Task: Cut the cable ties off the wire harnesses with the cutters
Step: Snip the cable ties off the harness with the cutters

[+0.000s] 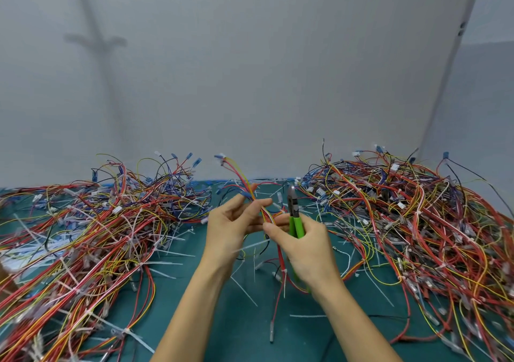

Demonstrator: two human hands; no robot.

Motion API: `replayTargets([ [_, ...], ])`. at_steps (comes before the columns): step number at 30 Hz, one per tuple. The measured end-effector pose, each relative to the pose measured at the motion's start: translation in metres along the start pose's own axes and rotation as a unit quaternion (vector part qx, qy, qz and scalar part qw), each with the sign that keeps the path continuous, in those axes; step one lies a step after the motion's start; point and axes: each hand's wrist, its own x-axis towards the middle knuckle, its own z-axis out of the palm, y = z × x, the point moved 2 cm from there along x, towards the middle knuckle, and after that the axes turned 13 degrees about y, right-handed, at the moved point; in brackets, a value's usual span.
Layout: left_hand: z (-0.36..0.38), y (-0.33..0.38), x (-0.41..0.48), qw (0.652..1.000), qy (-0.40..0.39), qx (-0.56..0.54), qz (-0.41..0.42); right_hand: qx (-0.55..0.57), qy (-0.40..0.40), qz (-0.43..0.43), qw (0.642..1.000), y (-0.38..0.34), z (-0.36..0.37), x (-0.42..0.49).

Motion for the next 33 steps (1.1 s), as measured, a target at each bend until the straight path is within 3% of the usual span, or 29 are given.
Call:
replayTargets([
  [3, 0.002, 0.002, -0.001, 1.0, -0.01, 0.009, 0.018, 0.006, 0.011, 0.0, 1.0, -0.002, -0.001, 0.0],
  [8, 0.006, 0.001, -0.002, 1.0, 0.004, -0.022, 0.005, 0.106, 0.042, 0.045, 0.992, -0.004, -0.004, 0.001],
  [11, 0.002, 0.001, 0.0, 0.995, 0.089, -0.035, 0.016, 0.155, 0.062, 0.086, 0.982, -0.004, -0.007, 0.001],
  [15, -0.017, 0.0, 0.008, 0.964, 0.251, -0.063, 0.054, 0.219, 0.081, 0.138, 0.963, -0.003, -0.013, 0.007],
  [18, -0.025, -0.006, 0.011, 0.957, 0.281, -0.065, 0.013, 0.26, 0.074, 0.162, 0.949, -0.002, -0.014, 0.009],
  [21, -0.021, -0.012, 0.012, 0.972, 0.225, -0.015, -0.061, 0.294, 0.058, 0.186, 0.936, 0.0, -0.013, 0.01],
  [25, -0.012, -0.011, 0.006, 0.994, 0.038, 0.034, -0.098, 0.334, 0.027, 0.203, 0.92, 0.003, -0.014, 0.013],
  [28, 0.008, -0.007, 0.006, 0.982, -0.087, 0.103, -0.136, 0.333, -0.007, 0.203, 0.921, 0.003, -0.012, 0.012],
  [30, 0.016, -0.005, 0.003, 0.967, -0.15, 0.169, -0.12, 0.322, -0.03, 0.207, 0.924, 0.002, -0.01, 0.01],
  [33, 0.013, -0.009, -0.009, 0.983, -0.16, 0.075, -0.058, 0.305, -0.055, 0.213, 0.926, 0.002, -0.007, 0.006],
])
